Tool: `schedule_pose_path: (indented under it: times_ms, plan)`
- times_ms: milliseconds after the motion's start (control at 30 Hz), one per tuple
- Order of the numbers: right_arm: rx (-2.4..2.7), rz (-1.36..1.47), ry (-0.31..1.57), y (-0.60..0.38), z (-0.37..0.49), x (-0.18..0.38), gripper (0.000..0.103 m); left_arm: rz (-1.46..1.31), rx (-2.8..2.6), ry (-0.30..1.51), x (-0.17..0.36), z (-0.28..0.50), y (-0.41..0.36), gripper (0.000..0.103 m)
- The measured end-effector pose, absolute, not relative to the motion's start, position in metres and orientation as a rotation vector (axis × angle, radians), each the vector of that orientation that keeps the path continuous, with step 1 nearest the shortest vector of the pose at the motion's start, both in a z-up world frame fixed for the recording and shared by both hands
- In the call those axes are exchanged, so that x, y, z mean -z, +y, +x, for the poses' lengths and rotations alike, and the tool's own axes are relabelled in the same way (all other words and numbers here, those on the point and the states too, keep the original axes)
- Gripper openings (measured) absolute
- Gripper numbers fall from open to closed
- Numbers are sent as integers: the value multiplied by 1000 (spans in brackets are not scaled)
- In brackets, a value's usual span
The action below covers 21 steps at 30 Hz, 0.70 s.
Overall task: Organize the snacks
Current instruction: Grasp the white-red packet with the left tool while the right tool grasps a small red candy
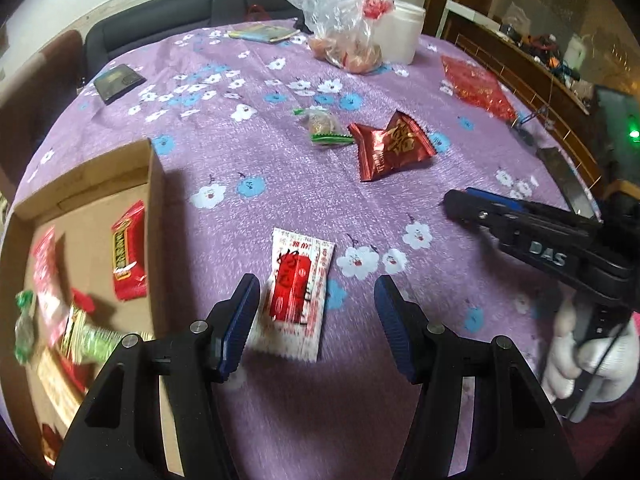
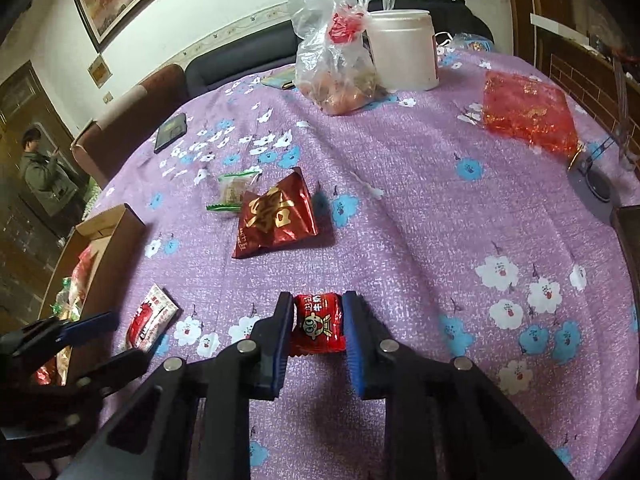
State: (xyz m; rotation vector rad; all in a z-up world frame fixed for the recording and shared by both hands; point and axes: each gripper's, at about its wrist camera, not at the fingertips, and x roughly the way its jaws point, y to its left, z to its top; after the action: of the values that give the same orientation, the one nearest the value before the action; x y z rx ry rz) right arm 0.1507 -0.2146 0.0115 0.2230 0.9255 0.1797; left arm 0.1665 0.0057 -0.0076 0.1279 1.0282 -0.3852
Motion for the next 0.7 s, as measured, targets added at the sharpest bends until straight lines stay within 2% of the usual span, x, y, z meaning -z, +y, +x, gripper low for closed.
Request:
schedule_pose_path:
  times_ms: [200,267,333,700]
  plan:
    - [-185,236,929,-216,150,-12,27,180,372,1057,16,177,-4,58]
    - [-185,238,930,-216,150,-12,27,203,355,1051,17,176,-6,50]
    - [-185,237,930,-216,150,-12,27,210,363,1041,17,175,-8,31]
    - [-205,227,896,-211,143,-19,27,149,392,1006,2,163,-4,31]
